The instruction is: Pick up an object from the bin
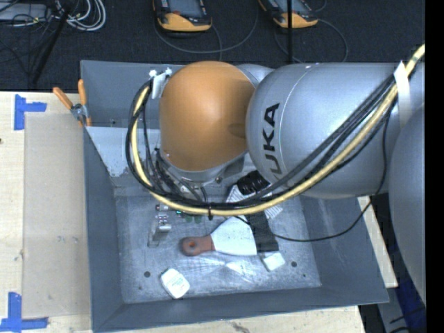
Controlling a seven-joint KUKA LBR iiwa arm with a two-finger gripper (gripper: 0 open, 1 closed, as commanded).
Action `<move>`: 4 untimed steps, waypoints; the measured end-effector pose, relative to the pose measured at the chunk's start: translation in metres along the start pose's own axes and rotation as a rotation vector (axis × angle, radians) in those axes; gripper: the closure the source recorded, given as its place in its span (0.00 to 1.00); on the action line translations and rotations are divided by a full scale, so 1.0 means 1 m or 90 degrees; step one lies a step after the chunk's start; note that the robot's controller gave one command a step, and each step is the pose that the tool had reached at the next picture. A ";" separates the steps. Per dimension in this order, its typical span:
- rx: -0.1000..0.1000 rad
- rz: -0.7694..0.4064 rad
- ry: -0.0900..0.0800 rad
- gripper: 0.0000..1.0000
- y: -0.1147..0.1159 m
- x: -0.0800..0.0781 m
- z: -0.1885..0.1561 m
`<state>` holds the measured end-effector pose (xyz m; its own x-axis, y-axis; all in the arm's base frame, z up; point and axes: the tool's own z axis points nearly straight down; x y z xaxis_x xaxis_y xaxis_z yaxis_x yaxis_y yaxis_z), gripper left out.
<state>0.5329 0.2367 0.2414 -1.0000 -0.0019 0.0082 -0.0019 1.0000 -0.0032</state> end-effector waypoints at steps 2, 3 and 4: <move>-0.003 -0.019 -0.007 0.00 -0.025 0.019 0.043; -0.001 -0.030 -0.005 0.00 -0.021 0.041 0.098; -0.001 -0.140 -0.001 0.00 -0.042 0.047 0.109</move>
Offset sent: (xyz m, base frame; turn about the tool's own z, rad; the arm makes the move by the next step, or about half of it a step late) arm -0.0394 -0.0508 -0.0907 -0.0552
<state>0.4855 0.1943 0.1324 -0.9754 -0.2204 0.0067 -0.2204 0.9754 0.0008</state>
